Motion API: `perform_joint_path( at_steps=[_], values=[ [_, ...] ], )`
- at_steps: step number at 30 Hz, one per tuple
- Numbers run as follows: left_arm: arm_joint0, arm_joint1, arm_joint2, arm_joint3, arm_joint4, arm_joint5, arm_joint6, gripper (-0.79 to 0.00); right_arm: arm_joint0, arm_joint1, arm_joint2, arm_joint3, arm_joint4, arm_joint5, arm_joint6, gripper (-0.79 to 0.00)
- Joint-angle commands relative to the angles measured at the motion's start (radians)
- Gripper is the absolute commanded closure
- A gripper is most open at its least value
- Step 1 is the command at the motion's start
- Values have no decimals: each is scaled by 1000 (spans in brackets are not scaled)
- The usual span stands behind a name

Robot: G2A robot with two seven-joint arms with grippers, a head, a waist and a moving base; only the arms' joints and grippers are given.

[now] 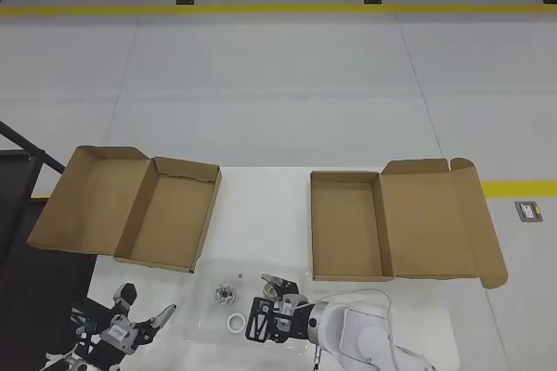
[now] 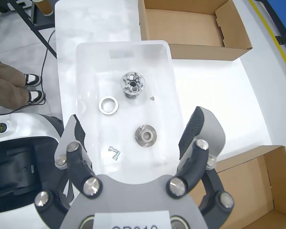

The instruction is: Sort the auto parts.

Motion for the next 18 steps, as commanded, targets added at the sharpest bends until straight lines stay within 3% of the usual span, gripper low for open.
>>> perform_joint_path(
  at_steps=[1, 6, 10, 12, 14, 18],
  values=[
    [0, 0, 0, 0, 0, 0, 0, -785, 51, -15, -38, 60, 5, 9, 50, -785],
    [0, 0, 0, 0, 0, 0, 0, -785, 179, -57, -109, 195, 45, 30, 126, -773],
    [0, 0, 0, 0, 0, 0, 0, -785, 222, -77, -147, 260, 41, 39, 139, -468],
    [0, 0, 0, 0, 0, 0, 0, -785, 234, -83, -160, 282, 38, 34, 150, -446],
    [0, 0, 0, 0, 0, 0, 0, -785, 244, -91, -175, 297, 32, 39, 184, -366],
    [0, 0, 0, 0, 0, 0, 0, -785, 265, -108, -202, 327, 34, 54, 251, -388]
  ],
)
